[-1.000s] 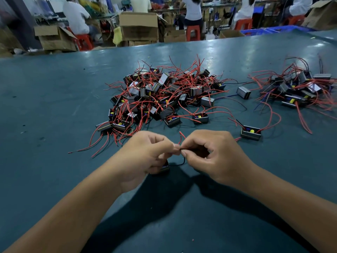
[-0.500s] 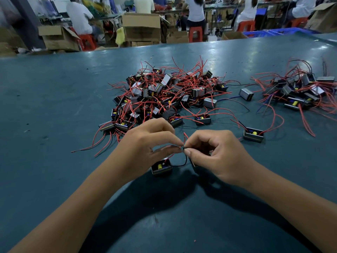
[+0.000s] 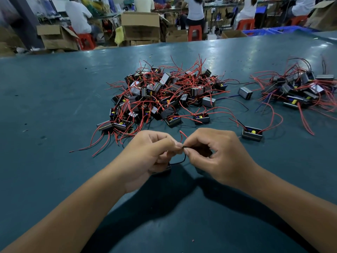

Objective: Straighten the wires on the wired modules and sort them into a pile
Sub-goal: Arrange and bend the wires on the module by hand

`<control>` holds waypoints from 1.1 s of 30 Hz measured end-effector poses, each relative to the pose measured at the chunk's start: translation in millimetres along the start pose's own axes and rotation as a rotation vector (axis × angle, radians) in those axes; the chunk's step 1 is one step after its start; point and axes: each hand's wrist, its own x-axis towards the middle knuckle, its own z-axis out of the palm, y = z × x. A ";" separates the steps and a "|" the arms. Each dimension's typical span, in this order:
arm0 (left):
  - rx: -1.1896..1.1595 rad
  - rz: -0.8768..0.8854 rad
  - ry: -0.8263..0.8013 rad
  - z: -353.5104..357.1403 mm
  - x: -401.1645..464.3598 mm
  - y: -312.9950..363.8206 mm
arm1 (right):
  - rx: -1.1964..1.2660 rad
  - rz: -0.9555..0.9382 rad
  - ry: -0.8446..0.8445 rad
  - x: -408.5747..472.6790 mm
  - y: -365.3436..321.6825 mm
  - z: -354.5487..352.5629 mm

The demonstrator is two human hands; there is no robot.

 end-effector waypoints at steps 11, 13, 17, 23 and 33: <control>0.989 0.853 0.135 -16.2 1.1 5.0 | 0.198 0.146 -0.004 0.7 2.5 -2.7; 1.029 0.886 0.133 -16.1 2.8 1.9 | 0.191 0.127 -0.012 0.4 1.9 -2.5; 1.060 0.944 0.167 -17.9 4.5 -1.4 | 0.169 0.104 -0.031 0.3 1.5 -2.8; 0.797 0.682 0.115 -7.9 -1.2 3.7 | 0.029 -0.002 0.013 -0.5 -0.4 -2.6; 0.221 0.064 0.085 -3.6 -1.0 0.4 | -0.019 0.019 -0.008 -2.0 3.7 2.8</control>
